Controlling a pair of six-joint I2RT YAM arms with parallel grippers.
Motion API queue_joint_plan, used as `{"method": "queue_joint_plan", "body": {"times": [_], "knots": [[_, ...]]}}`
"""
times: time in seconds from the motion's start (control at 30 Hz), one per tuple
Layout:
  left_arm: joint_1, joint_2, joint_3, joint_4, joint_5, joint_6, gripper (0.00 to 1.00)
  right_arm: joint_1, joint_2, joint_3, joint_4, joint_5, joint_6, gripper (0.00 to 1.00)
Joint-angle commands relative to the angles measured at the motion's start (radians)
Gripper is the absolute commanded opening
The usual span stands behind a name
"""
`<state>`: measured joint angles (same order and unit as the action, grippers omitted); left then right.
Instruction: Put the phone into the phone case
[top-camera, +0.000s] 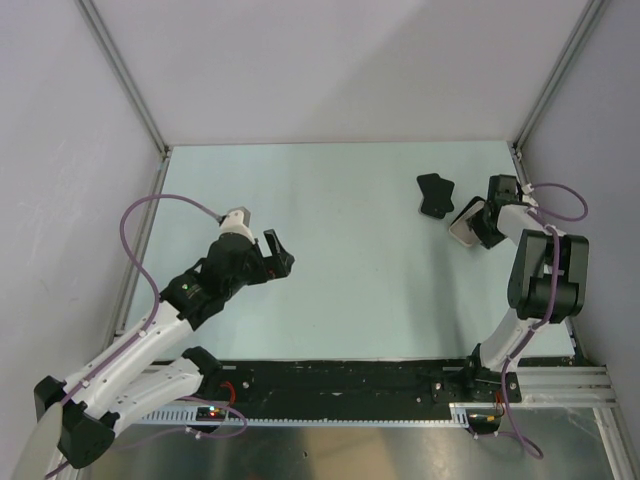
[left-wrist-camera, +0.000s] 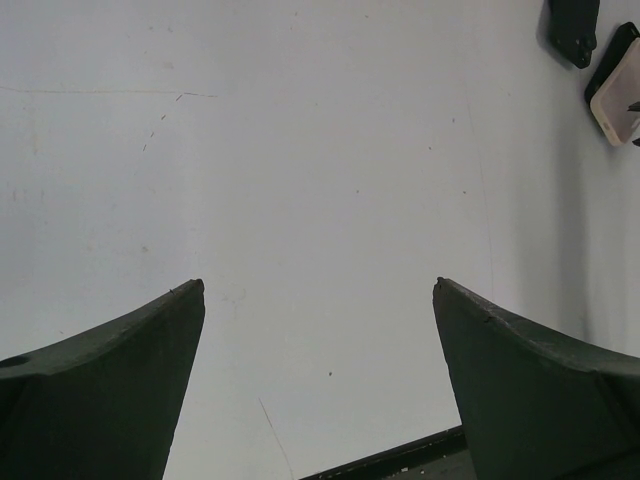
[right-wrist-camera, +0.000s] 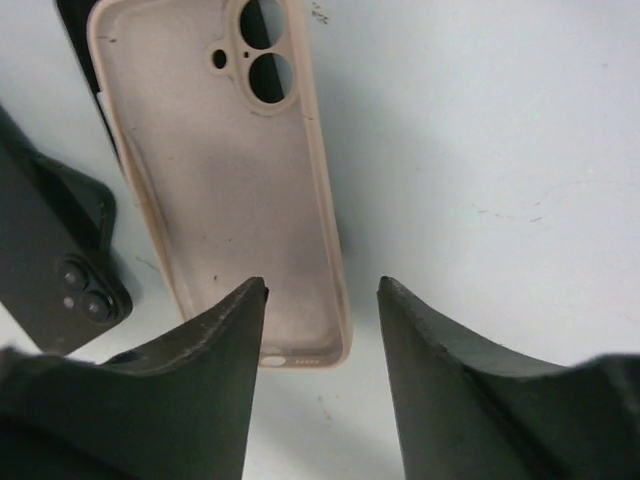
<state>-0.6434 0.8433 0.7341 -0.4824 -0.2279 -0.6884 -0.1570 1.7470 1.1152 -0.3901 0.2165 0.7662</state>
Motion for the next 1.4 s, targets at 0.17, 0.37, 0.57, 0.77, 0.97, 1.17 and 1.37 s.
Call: {"method": "queue_joint_plan", "body": {"times": [0.17, 0.37, 0.57, 0.77, 0.97, 1.17, 1.37], "knots": [[0.011, -0.015, 0.011, 0.007, 0.011, 0.006, 1.0, -0.018, 0.059, 0.032, 0.024, -0.019, -0.018, 0.3], [0.011, -0.019, 0.009, 0.007, 0.019, -0.001, 1.0, -0.021, 0.037, 0.032, 0.023, -0.025, -0.033, 0.02], [0.012, -0.027, 0.008, 0.007, 0.022, -0.013, 1.0, -0.02, -0.07, 0.039, -0.01, -0.034, -0.066, 0.0], [0.012, -0.035, 0.017, 0.008, 0.033, -0.021, 1.0, 0.027, -0.196, 0.043, -0.085, -0.082, -0.111, 0.0], [0.029, -0.051, 0.033, -0.015, 0.045, -0.016, 1.0, 0.26, -0.245, 0.042, -0.169, -0.129, -0.199, 0.0], [0.075, -0.07, 0.056, -0.048, 0.061, -0.002, 1.0, 0.616, -0.208, 0.032, -0.2, -0.164, -0.299, 0.0], [0.106, -0.071, 0.062, -0.057, 0.076, 0.006, 1.0, 0.877, -0.076, 0.031, -0.15, -0.184, -0.307, 0.0]]}}
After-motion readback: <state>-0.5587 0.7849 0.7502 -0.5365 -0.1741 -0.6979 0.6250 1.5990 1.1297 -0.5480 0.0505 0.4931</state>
